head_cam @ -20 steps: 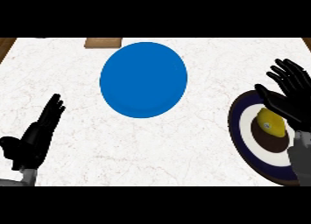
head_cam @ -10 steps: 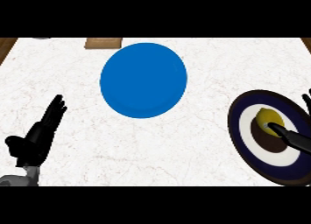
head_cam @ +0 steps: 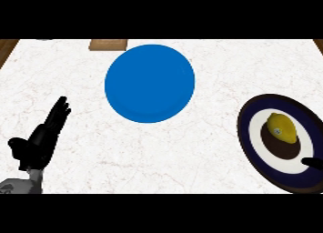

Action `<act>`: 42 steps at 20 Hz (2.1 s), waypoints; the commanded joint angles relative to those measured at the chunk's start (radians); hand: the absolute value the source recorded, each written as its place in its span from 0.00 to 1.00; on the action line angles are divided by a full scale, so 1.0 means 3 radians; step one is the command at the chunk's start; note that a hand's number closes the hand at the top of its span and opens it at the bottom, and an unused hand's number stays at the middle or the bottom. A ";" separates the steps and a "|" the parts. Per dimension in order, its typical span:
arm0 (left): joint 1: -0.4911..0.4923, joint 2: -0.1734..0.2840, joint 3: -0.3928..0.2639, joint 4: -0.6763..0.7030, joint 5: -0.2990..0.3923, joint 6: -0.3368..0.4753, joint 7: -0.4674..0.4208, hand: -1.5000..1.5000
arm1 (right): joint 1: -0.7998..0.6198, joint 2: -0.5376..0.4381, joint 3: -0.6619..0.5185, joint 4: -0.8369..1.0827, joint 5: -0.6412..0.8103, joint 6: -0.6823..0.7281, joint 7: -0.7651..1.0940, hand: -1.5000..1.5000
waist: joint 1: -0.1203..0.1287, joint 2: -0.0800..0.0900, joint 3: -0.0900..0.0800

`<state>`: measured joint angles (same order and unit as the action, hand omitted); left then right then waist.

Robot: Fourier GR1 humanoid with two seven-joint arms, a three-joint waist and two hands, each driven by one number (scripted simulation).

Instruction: Pick the lemon from the plate and place it in the plate

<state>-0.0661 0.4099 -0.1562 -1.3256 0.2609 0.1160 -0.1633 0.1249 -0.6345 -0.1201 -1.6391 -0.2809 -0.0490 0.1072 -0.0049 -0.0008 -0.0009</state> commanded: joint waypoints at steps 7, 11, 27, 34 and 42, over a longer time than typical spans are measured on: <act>0.0038 -0.0154 0.0030 -0.0062 -0.0169 0.0041 0.0048 0.50 | -0.0011 -0.0290 0.0121 -0.0078 0.0078 0.0570 0.0814 0.00 | 0.0010 -0.0002 0.0002; -0.0025 -0.0300 0.0038 0.0231 -0.0326 -0.0024 -0.0190 0.50 | -0.0212 -0.0054 0.0277 0.0169 0.0416 0.0541 0.0826 0.00 | 0.0017 0.0006 0.0002; 0.0040 -0.0327 0.0445 0.0226 -0.0385 -0.0424 -0.0172 0.50 | -0.0980 0.0341 0.0331 0.0863 0.1143 0.0917 0.1064 0.00 | 0.0029 0.0005 0.0002; -0.0123 -0.0566 0.0432 0.0186 -0.0664 -0.0234 0.0016 0.50 | -0.0977 0.0504 0.0216 0.1641 0.1538 0.0958 0.0402 0.00 | 0.0021 0.0006 0.0004; -0.0091 -0.0498 0.0600 0.0301 -0.0645 -0.0437 -0.0084 0.50 | -0.1182 0.0656 0.0251 0.1772 0.1648 0.1076 0.0085 1.00 | 0.0024 0.0009 0.0003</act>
<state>-0.0709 0.2704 0.0048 -1.3186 0.0819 -0.0042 -0.1337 -0.2116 -0.4938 -0.0725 -1.1636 0.1795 0.2856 0.1976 -0.0007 -0.0059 -0.0101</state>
